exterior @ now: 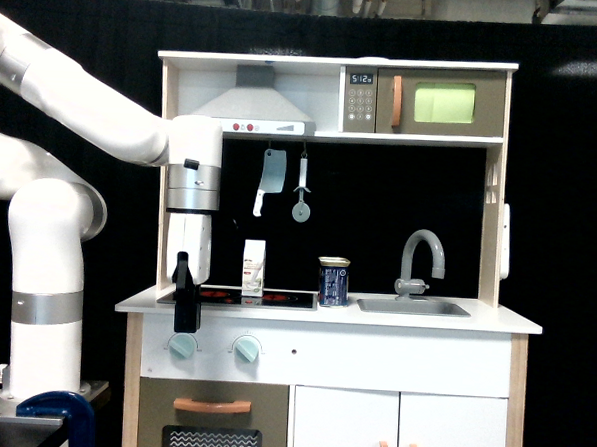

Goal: Put the canned spam into the sink

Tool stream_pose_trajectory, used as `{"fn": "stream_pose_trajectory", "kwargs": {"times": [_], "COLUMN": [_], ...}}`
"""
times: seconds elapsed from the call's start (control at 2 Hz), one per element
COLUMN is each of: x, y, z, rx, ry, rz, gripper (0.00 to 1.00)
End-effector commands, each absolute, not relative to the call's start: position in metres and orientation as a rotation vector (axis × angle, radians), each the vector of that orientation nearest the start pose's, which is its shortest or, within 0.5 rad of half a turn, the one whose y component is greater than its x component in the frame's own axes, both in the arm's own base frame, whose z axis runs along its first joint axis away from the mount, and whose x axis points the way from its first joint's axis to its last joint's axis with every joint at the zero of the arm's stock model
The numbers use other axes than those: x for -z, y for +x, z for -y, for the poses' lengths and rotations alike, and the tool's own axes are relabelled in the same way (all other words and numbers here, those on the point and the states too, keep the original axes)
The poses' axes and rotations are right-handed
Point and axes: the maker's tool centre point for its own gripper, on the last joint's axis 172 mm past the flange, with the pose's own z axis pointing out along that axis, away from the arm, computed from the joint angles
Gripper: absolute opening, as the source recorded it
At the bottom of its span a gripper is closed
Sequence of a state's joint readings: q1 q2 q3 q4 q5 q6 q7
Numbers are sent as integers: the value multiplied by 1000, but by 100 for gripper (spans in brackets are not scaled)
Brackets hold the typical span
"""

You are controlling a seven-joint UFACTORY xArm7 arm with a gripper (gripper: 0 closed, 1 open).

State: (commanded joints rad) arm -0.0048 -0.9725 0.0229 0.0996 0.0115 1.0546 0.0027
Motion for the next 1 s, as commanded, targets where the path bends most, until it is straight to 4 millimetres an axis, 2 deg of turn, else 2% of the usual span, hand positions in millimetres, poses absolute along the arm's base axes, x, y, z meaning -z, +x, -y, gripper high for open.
{"fn": "stream_pose_trajectory", "kwargs": {"times": [0.5, 1.0], "x": [-121, -143], "y": [208, 252], "z": [3, 6], "rx": [82, 192], "ry": [-3141, -3131], "rz": [0, 82], "gripper": [100, 100]}}
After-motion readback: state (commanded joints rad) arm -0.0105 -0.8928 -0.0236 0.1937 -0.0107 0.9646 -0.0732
